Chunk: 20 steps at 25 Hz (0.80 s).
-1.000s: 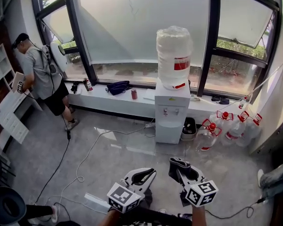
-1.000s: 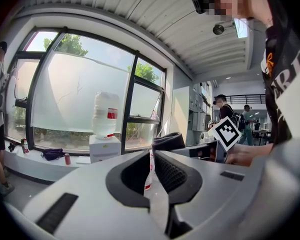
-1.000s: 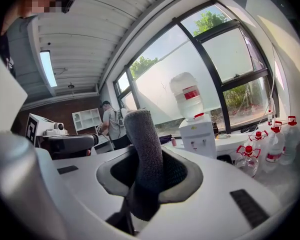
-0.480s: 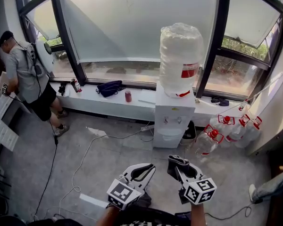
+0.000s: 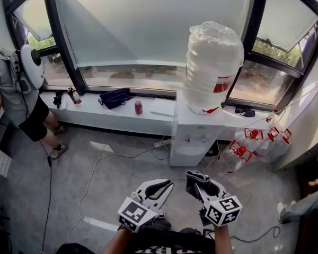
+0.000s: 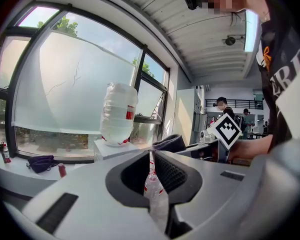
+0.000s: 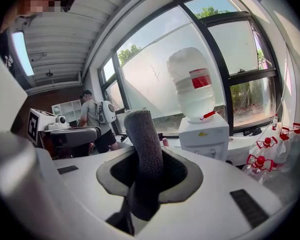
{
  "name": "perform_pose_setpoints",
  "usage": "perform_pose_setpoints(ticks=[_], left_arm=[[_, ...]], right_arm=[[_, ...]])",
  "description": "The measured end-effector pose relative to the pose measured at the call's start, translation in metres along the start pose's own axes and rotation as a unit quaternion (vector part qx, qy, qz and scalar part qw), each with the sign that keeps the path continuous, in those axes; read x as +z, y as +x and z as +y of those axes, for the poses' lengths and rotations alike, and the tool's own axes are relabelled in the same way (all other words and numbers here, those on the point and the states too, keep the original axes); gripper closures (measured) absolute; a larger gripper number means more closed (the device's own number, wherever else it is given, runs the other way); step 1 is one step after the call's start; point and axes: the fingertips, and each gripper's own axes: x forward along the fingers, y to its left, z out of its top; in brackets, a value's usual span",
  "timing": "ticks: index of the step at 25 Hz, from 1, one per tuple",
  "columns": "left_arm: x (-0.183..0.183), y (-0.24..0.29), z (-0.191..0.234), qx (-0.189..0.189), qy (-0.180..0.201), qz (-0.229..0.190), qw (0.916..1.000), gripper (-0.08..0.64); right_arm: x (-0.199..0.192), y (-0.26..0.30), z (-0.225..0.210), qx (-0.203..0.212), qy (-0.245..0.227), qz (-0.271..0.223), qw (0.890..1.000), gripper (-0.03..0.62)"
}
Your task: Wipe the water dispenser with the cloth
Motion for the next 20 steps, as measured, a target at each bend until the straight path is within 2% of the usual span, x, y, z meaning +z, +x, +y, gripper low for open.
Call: perform_pose_setpoints(ticks=[5, 10, 15, 20], left_arm=[[0.0, 0.01, 0.016, -0.015, -0.012, 0.0, 0.9998, 0.517], [0.003, 0.025, 0.025, -0.026, -0.008, 0.003, 0.9996, 0.517], [0.017, 0.043, 0.039, -0.017, -0.006, -0.005, 0.9998, 0.517], [0.025, 0.069, 0.058, 0.011, 0.002, -0.006, 0.9999, 0.517]], right_arm=[[0.01, 0.023, -0.007, -0.012, 0.0, 0.006, 1.0, 0.48], [0.026, 0.042, -0.026, -0.021, 0.001, 0.001, 1.0, 0.48], [0.053, 0.066, -0.05, -0.019, 0.004, -0.011, 1.0, 0.48], [0.072, 0.104, -0.085, -0.007, 0.014, -0.013, 1.0, 0.48]])
